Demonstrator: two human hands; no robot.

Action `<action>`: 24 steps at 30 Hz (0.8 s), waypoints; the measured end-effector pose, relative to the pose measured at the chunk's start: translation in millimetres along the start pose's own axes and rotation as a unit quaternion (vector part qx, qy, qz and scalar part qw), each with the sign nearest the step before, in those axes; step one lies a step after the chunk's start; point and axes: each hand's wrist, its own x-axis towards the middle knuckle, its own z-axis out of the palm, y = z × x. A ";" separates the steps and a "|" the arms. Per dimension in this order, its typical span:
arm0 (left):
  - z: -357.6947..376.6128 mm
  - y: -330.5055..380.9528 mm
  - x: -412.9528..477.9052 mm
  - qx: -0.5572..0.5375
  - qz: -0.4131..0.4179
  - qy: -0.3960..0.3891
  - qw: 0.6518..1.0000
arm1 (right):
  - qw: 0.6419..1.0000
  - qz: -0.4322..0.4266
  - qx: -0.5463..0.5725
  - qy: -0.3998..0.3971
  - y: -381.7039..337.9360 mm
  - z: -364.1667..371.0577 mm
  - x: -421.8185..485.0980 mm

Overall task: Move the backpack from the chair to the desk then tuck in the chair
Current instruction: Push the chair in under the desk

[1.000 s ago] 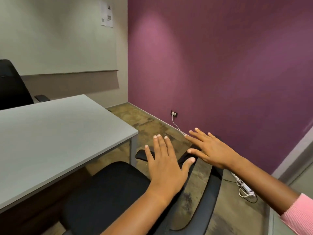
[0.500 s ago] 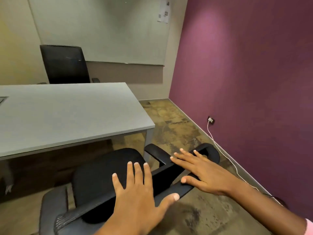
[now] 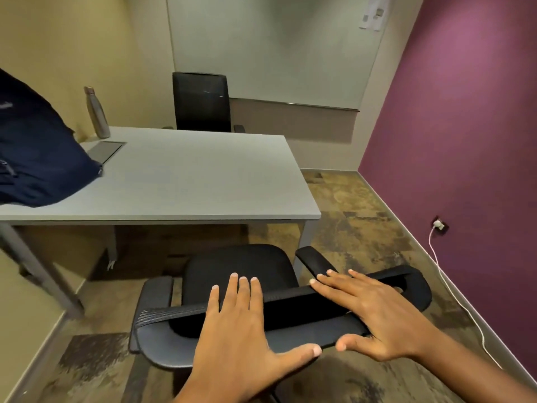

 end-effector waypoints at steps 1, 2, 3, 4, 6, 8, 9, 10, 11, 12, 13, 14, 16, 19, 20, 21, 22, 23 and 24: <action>-1.2 -2.1 1.7 0.002 0.000 -0.003 1.000 | 1.000 0.000 -0.001 0.006 -1.4 -0.2 2.2; -2.3 -4.2 3.4 0.002 -0.001 -0.007 1.000 | 1.000 -0.001 -0.005 0.013 -2.5 -0.6 4.5; -3.4 -6.2 5.1 0.002 -0.002 -0.010 1.000 | 1.000 -0.003 -0.014 0.023 -3.4 -1.0 6.4; -4.4 -8.1 6.6 0.002 -0.003 -0.013 1.000 | 0.999 -0.006 -0.024 0.034 -4.2 -1.3 7.8; -5.9 -11.6 8.9 0.003 -0.003 -0.021 1.000 | 0.998 -0.005 -0.037 0.052 -6.5 -1.7 10.2; -7.5 -15.6 10.8 0.002 -0.004 -0.030 1.000 | 0.996 0.001 -0.049 0.068 -8.6 -1.1 13.0; -8.4 -17.9 12.0 0.002 -0.004 -0.034 0.999 | 0.996 0.004 -0.057 0.074 -9.9 -0.5 14.4; -9.4 -20.2 12.9 0.004 -0.004 -0.039 0.999 | 0.995 0.008 -0.063 0.078 -11.3 0.4 15.9; -10.5 -22.8 13.8 0.007 -0.004 -0.042 0.999 | 0.994 0.011 -0.067 0.082 -12.6 1.2 17.6; -11.4 -25.9 14.2 0.009 -0.004 -0.045 0.999 | 0.994 0.012 -0.070 0.086 -14.3 2.1 19.3; -12.2 -29.3 14.6 0.009 -0.006 -0.048 0.999 | 0.993 0.013 -0.072 0.089 -16.3 3.1 21.2; -12.8 -33.1 15.0 0.008 -0.008 -0.050 0.999 | 0.993 0.013 -0.075 0.093 -18.7 4.0 23.6; -14.4 -41.5 15.8 0.001 -0.010 -0.047 0.999 | 0.992 0.013 -0.083 0.098 -23.2 5.3 29.2; -18.3 -53.4 17.2 -0.001 -0.012 -0.039 0.999 | 0.991 0.018 -0.094 0.098 -29.6 6.4 40.3; -20.0 -57.1 18.4 -0.001 -0.012 -0.037 0.999 | 0.990 0.021 -0.096 0.097 -31.5 6.8 44.6; -21.9 -60.9 19.9 -0.002 -0.013 -0.035 0.999 | 0.990 0.023 -0.100 0.097 -33.0 7.0 49.3; -23.9 -64.9 21.8 -0.004 -0.014 -0.034 0.999 | 0.989 0.024 -0.105 0.099 -34.4 7.0 54.5; -26.4 -69.0 24.1 -0.007 -0.015 -0.033 0.999 | 0.988 0.025 -0.109 0.104 -35.4 6.9 60.1; -29.1 -73.2 26.4 -0.009 -0.015 -0.033 0.999 | 0.988 0.025 -0.110 0.109 -36.5 6.9 65.9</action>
